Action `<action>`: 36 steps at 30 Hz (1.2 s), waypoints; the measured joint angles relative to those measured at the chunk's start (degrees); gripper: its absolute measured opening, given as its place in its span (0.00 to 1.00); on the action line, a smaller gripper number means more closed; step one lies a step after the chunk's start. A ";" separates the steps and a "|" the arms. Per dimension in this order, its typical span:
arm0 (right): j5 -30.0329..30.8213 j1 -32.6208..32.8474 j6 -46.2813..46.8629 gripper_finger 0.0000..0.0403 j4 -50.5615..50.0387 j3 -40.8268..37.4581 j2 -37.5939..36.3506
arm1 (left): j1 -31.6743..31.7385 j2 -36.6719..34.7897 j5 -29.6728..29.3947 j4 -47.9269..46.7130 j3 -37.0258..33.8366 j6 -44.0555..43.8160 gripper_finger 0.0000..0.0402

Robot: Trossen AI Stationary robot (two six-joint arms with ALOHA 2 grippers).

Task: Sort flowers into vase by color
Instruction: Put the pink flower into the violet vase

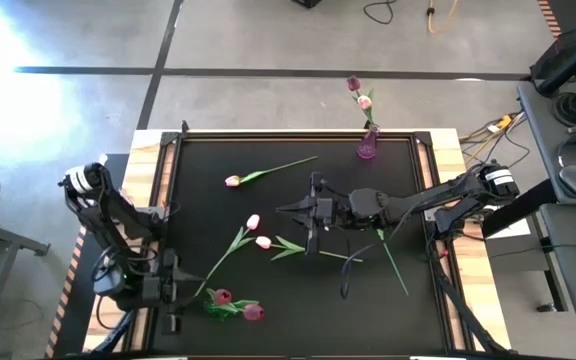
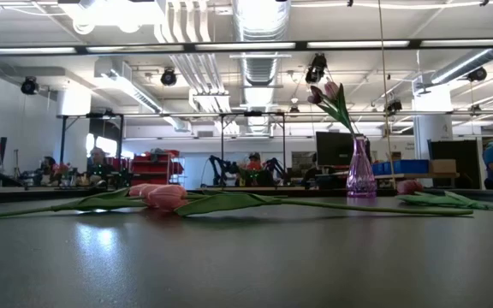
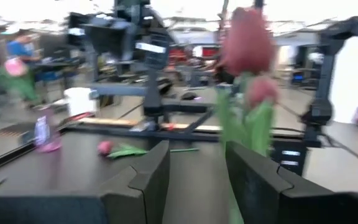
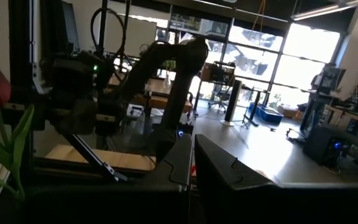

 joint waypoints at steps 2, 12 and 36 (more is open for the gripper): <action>0.00 -0.01 -0.94 0.03 -1.13 0.00 -0.05 | -0.15 -1.04 -2.17 -0.03 -0.03 0.77 0.34; -0.09 0.02 -2.05 0.03 -14.12 -0.07 -2.03 | -0.37 -10.82 -6.36 0.00 -6.75 1.25 0.15; -0.24 0.00 13.04 0.31 -36.35 1.04 13.17 | 4.55 -19.96 4.56 -4.58 -21.67 -14.77 0.00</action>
